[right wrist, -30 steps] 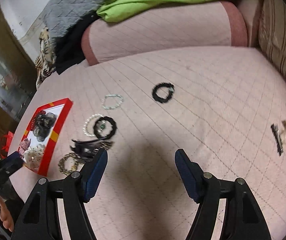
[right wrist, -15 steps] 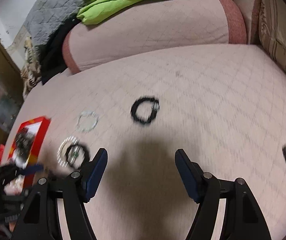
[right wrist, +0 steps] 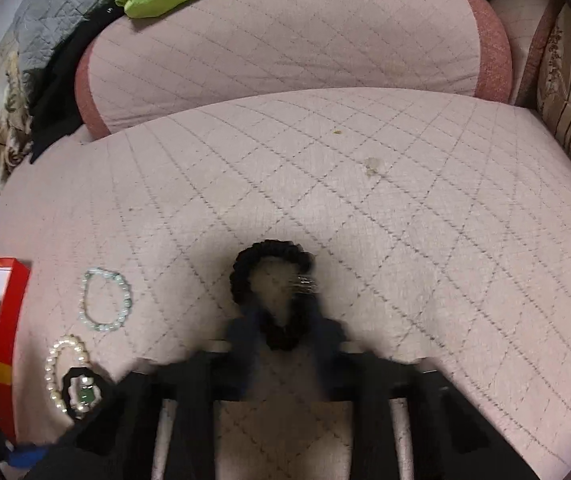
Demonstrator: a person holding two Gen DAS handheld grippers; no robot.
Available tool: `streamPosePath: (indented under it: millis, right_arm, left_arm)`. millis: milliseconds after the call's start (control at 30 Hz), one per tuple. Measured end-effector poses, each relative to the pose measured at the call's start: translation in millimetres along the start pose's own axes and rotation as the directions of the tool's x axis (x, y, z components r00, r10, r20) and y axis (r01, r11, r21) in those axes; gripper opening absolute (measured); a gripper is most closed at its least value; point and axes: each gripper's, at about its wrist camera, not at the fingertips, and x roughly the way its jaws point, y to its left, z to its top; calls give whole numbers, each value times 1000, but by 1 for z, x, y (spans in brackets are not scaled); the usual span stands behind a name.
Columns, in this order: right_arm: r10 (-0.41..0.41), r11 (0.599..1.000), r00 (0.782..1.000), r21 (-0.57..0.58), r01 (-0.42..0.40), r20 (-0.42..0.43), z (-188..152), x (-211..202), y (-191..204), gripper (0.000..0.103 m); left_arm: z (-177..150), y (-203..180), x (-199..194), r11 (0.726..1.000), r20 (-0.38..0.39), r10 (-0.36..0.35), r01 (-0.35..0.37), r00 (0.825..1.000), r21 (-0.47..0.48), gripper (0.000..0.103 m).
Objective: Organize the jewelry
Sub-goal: 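Grasp the black hair clips with left tool while right tool grasps black hair tie, then place the clips and black hair tie into the red tray, open both tools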
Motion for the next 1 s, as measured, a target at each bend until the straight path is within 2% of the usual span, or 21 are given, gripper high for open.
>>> streamPosePath:
  millis: [133,333,500,667,1000]
  right_arm:
    - [1,1000,1000,5,-1,20,-5,-13,0,7]
    - [62,997,996,47,-65,62,-21,-51,-8,7]
    - [120,991,987,39,-125,107,-40,-92,-5,8]
    - [179,984,976,-5,-180,123,-54,-123,19,8]
    - [294,954,953,-92,-286,79,-69,-145,93,8]
  left_arm:
    - [-8,-7,-7,1000,23,-4,4,1000,-21,4]
    - [-18,-14,-44,997,98,-31,37,995,-62,3]
    - [-28,-4,-84,985,191,-61,90,980,-148,3]
    - [-49,16,-127,966,270,-32,99,962,-238,3]
    - [-110,96,-184,888,367,82,100,927,-449,4]
